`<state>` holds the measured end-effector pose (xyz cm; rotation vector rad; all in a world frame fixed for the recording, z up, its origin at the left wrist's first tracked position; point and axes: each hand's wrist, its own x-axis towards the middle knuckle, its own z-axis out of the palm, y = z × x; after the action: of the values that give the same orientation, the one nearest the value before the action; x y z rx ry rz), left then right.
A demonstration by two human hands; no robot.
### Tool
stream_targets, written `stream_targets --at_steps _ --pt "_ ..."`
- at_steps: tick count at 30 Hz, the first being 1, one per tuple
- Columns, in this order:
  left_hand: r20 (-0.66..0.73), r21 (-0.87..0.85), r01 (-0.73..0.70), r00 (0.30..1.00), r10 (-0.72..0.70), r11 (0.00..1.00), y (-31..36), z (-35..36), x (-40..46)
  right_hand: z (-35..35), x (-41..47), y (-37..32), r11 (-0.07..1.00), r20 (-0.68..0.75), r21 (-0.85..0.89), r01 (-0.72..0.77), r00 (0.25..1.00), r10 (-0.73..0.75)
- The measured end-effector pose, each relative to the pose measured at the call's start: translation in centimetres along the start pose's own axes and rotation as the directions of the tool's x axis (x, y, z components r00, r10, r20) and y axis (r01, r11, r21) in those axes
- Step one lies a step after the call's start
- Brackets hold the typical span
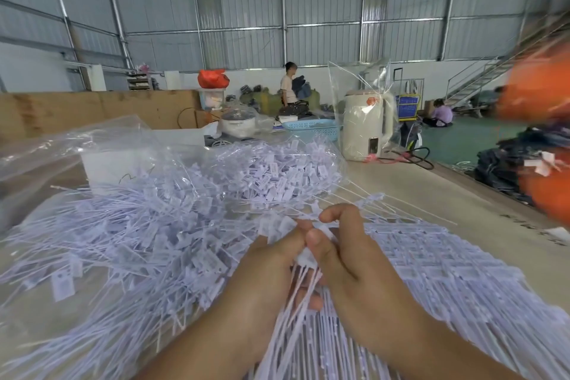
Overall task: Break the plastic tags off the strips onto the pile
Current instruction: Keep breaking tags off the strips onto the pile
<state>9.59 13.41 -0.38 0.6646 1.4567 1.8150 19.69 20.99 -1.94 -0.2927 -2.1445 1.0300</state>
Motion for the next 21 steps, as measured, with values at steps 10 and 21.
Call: stream_targets --at_steps 10,21 --pt "0.014 -0.076 -0.003 1.0 0.004 0.997 1.2 -1.5 0.1 1.1 -0.2 -0.5 0.973 0.309 0.159 -0.169 0.944 0.114" --pt "-0.171 0.112 -0.319 0.927 0.334 0.941 0.6 -2.0 1.4 2.2 0.8 -1.9 0.788 0.53 0.304 -0.536 0.782 0.327"
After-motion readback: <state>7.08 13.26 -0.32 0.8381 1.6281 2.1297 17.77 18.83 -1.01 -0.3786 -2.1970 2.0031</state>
